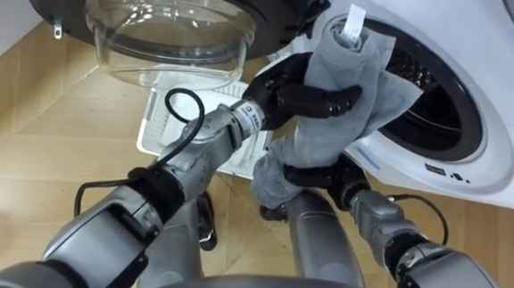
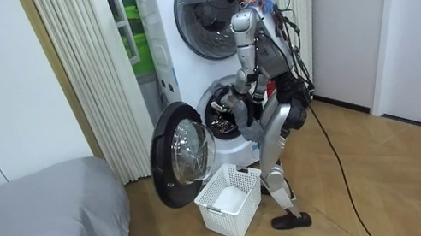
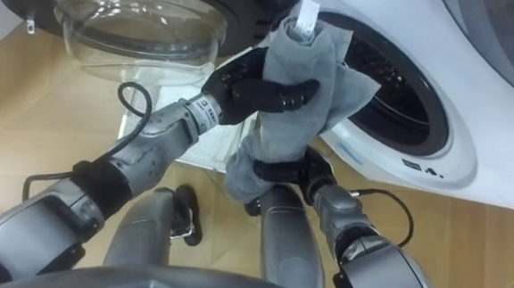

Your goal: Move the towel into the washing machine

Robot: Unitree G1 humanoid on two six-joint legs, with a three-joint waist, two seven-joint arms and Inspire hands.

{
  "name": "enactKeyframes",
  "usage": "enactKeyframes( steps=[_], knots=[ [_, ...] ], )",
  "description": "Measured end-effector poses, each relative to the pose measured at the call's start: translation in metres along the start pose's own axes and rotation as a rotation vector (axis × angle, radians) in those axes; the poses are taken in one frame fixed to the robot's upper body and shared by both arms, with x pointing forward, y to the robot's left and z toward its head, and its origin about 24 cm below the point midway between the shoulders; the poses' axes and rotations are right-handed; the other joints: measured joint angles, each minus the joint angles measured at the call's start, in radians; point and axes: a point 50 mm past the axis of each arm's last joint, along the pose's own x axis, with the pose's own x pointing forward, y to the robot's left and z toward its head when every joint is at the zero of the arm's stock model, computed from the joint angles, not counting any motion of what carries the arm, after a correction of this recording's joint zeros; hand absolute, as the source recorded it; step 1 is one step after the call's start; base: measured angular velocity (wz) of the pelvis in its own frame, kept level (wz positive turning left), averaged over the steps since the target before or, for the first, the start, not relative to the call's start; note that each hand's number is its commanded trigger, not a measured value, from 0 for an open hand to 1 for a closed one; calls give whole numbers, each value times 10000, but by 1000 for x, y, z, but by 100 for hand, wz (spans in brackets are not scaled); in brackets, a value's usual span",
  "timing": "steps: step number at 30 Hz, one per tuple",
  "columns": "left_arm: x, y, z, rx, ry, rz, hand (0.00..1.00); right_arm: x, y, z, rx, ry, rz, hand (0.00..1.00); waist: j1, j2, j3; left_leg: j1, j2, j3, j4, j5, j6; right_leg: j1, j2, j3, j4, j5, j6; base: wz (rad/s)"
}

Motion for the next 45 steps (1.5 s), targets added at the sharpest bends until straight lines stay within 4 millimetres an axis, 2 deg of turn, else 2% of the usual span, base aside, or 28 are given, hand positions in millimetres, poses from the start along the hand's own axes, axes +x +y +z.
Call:
enactKeyframes(
  steps=[2,3,4,7,13,16,21,23,28,32,38,45],
  knots=[
    [-3,2,-2,-260,-71,127,100,0,-1,-1,-67,19,-19,100,119,35,-21,32,-10,-8,-90,43,-6,29,-1,18,-78,24,9,0],
    [-4,2,-2,-313,-96,183,57,-1,-1,-1,-126,19,-8,100,148,36,-22,39,-20,-8,-117,57,-7,28,-10,18,-77,26,9,0],
    [-5,4,-4,-387,-109,260,0,-1,-1,-2,-227,35,21,100,227,37,-22,45,-16,-8,-134,63,-13,29,-4,17,-78,26,8,0],
    [-7,5,-7,-485,-71,311,0,-1,0,-4,-197,131,61,100,392,37,-22,52,-15,-5,-161,68,-22,28,13,24,-77,27,7,0],
    [-14,2,-15,-997,-319,369,0,-2,0,-5,-120,208,-26,100,460,38,-20,55,-27,17,-202,66,-23,16,33,9,-91,25,9,0],
    [-19,3,-21,-936,-256,484,0,-3,-2,-7,21,205,-194,100,655,42,-18,54,-27,54,-238,71,-33,-33,42,43,-92,26,6,-1],
    [-33,19,-28,-443,13,1215,0,-4,-7,-8,92,304,-398,100,993,88,10,74,-25,107,-313,97,-76,-62,100,114,-99,36,-22,-4],
    [-42,28,-37,-114,499,1978,0,-5,-12,-8,723,239,-608,100,1168,151,22,79,-40,134,-345,99,-83,-114,111,113,-73,27,-37,-2],
    [-75,51,-64,451,1774,3815,0,-9,-21,-15,2843,49,-1138,100,1266,393,20,-65,-54,123,-373,104,-89,-208,41,39,-100,16,-49,2],
    [-90,61,-74,603,2203,4871,0,-12,-29,-17,3537,28,-1392,100,1504,423,17,-241,-59,94,-343,106,-89,-372,40,35,-80,15,-49,0],
    [-96,68,-77,325,2432,5873,0,-12,-33,-19,4229,192,-1645,100,1577,452,16,-252,-151,54,-407,122,-87,-430,-14,41,-60,12,-43,0],
    [-95,69,-80,107,2806,6085,0,-12,-37,-20,5724,255,-1951,100,1566,452,16,-293,-199,56,-447,164,-64,-479,-72,25,-49,10,-39,1]
  ],
)
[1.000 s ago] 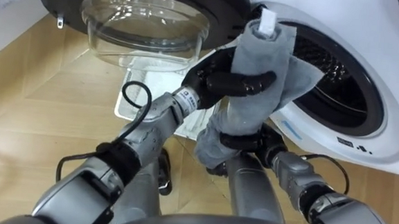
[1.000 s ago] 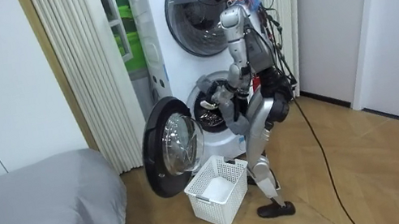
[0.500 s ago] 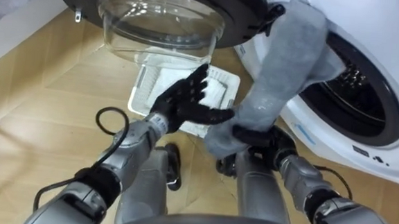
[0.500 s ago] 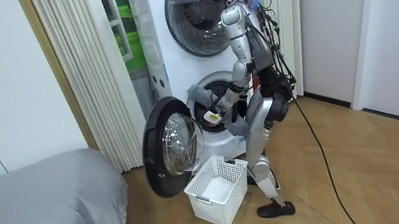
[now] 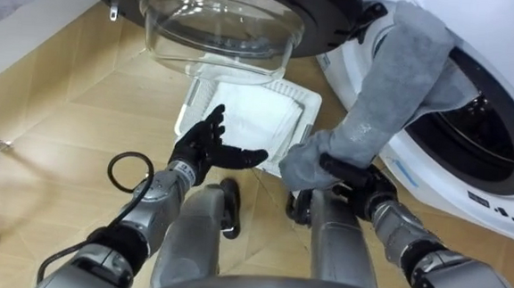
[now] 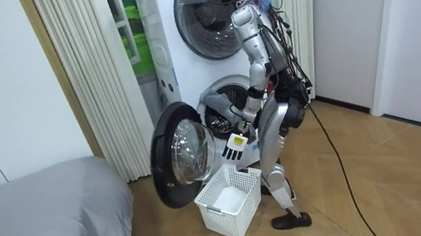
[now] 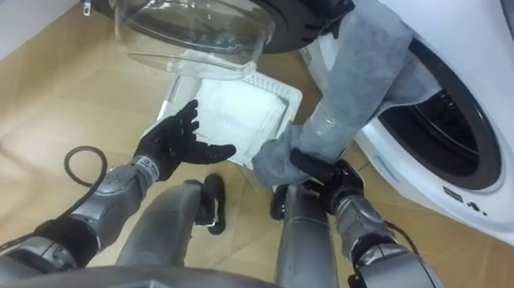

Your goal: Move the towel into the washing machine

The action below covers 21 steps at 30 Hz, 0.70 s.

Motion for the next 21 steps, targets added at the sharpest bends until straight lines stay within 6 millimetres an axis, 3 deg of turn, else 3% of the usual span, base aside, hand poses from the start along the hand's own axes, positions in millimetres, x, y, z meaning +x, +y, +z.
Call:
enactKeyframes(
  steps=[10,13,17,21],
  knots=[
    [2,-5,-4,-73,504,364,0,-1,-10,0,4441,-112,-776,100,-100,-1,0,-104,-11,-15,41,-1,1,-73,0,9,24,-5,11,0],
    [2,-4,-2,-35,476,567,0,-1,-13,5,6422,-374,-956,100,-165,-70,8,-212,-193,7,90,8,23,-353,-201,54,404,-175,60,7],
    [1,3,12,-47,4,954,0,3,-10,26,8404,-721,-1177,100,-293,-446,57,-556,-357,307,418,4,125,-992,-437,406,1075,-349,92,-2],
    [0,11,23,128,-414,1424,0,5,-3,55,9553,-995,-1177,100,-565,-853,38,-799,-355,477,664,-40,204,-1295,-481,527,1344,-327,102,-4]
  ],
)
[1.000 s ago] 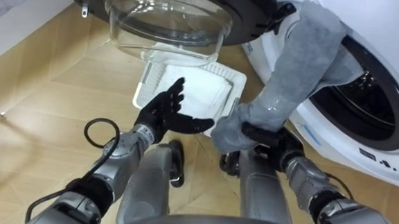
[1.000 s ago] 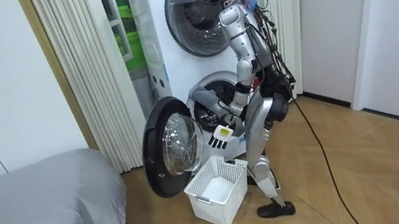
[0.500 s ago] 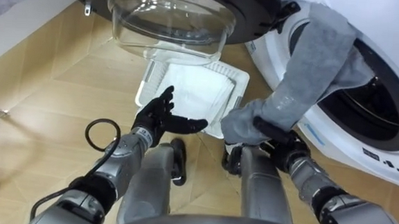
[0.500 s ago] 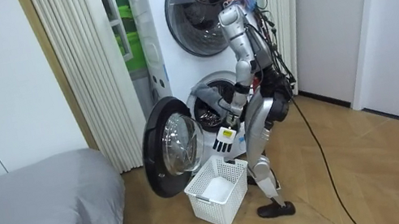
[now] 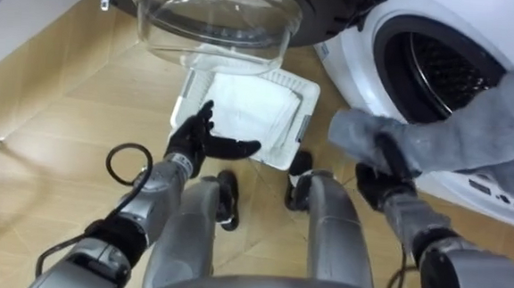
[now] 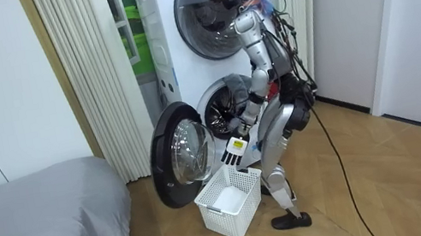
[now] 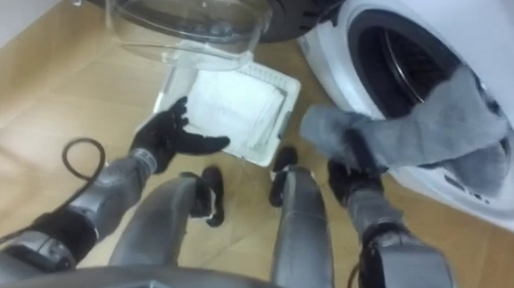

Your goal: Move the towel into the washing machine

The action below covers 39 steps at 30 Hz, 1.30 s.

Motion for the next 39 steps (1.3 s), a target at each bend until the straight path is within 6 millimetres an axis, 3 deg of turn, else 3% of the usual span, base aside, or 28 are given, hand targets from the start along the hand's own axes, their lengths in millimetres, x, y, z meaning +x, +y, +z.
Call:
enactKeyframes(
  steps=[5,9,15,19,24,33,39],
  knots=[
    [-2,6,2,146,-129,309,0,-1,23,26,627,-374,-297,100,-116,-159,-1,-273,15,32,307,-71,160,-193,-12,40,116,78,131,0],
    [-3,21,8,390,-283,836,0,-2,32,27,737,-368,-671,100,-185,-440,21,-451,-54,134,355,-57,249,-447,-91,106,244,103,189,1],
    [-4,24,13,291,-556,1108,0,-4,43,30,975,-378,-1071,100,-385,-492,25,-517,-157,147,378,-111,409,-493,-254,73,335,55,324,4],
    [-4,25,17,258,-769,1216,0,-5,54,32,1494,-294,-1005,100,-439,-625,70,-526,-322,295,361,-127,524,-662,-533,35,572,-35,392,0],
    [-5,27,17,328,-758,1253,0,-5,54,33,1683,-274,-1041,100,-436,-708,98,-604,-345,295,379,-151,566,-728,-569,26,574,-51,417,0],
    [-1,24,25,947,-993,1099,0,-5,52,37,1279,-492,-1298,100,-382,-708,101,-739,-315,257,462,-160,577,-809,-553,-2,553,-54,421,1],
    [0,18,25,946,-1000,777,0,-8,52,52,950,-930,-1605,100,-185,-540,117,-865,-320,245,490,-164,585,-923,-582,-46,553,-54,421,0]
  ],
)
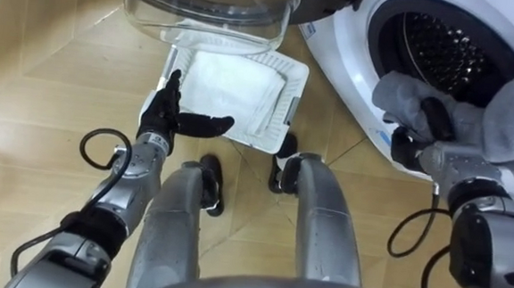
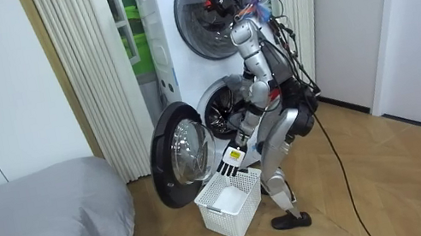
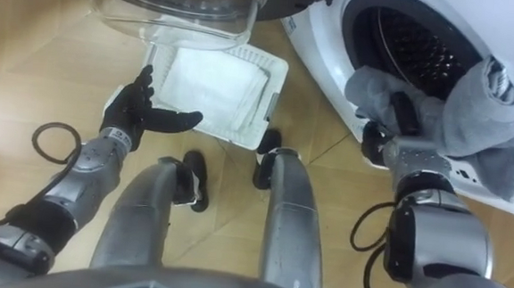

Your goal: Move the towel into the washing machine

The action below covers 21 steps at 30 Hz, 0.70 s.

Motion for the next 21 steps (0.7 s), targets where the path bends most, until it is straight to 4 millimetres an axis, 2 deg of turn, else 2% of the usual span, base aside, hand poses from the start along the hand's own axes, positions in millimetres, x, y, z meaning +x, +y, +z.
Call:
enactKeyframes(
  steps=[5,8,12,14,16,18,19,20,21],
  knots=[
    [1,-10,-1,431,41,-589,0,-2,9,7,-949,-718,741,100,379,170,76,-100,40,19,53,-8,-10,-129,-11,-80,110,-22,-40,-1],
    [0,-17,-5,534,159,-971,0,-4,16,8,-1829,-1175,1769,100,495,340,74,-214,53,12,68,-11,-17,-243,-80,-234,159,-18,-92,3],
    [1,-26,-7,490,273,-1427,0,-3,15,2,-3316,-1468,2709,100,732,579,65,-215,155,3,57,-14,-56,-181,-28,-366,19,48,-208,-4],
    [0,-32,-8,636,326,-1727,0,-1,4,-7,-4403,-1367,3156,100,867,778,49,-167,222,-166,34,5,-114,29,55,-515,-171,69,-241,5],
    [1,-34,-12,728,507,-1928,0,2,-4,-17,-5101,-1076,3362,100,963,868,64,-61,298,-233,8,4,-163,207,119,-631,-300,84,-270,2],
    [1,-38,-16,784,702,-2034,0,3,-12,-28,-5575,-718,3647,100,1138,1080,75,30,405,-311,11,-18,-207,422,224,-779,-481,113,-321,-2],
    [1,-43,-16,773,682,-2179,0,4,-18,-35,-5879,-513,3819,100,1180,1278,42,40,423,-419,-9,-22,-225,538,242,-890,-566,123,-326,12],
    [0,-47,-17,685,672,-2296,0,4,-23,-42,-6158,-258,3932,100,1186,1436,55,56,400,-521,-51,-8,-249,604,239,-920,-630,123,-325,14],
    [-1,-48,-18,651,657,-2335,0,5,-26,-46,-6300,-119,3970,100,1210,1489,52,56,386,-546,-86,4,-262,614,232,-956,-651,124,-323,12]
  ],
)
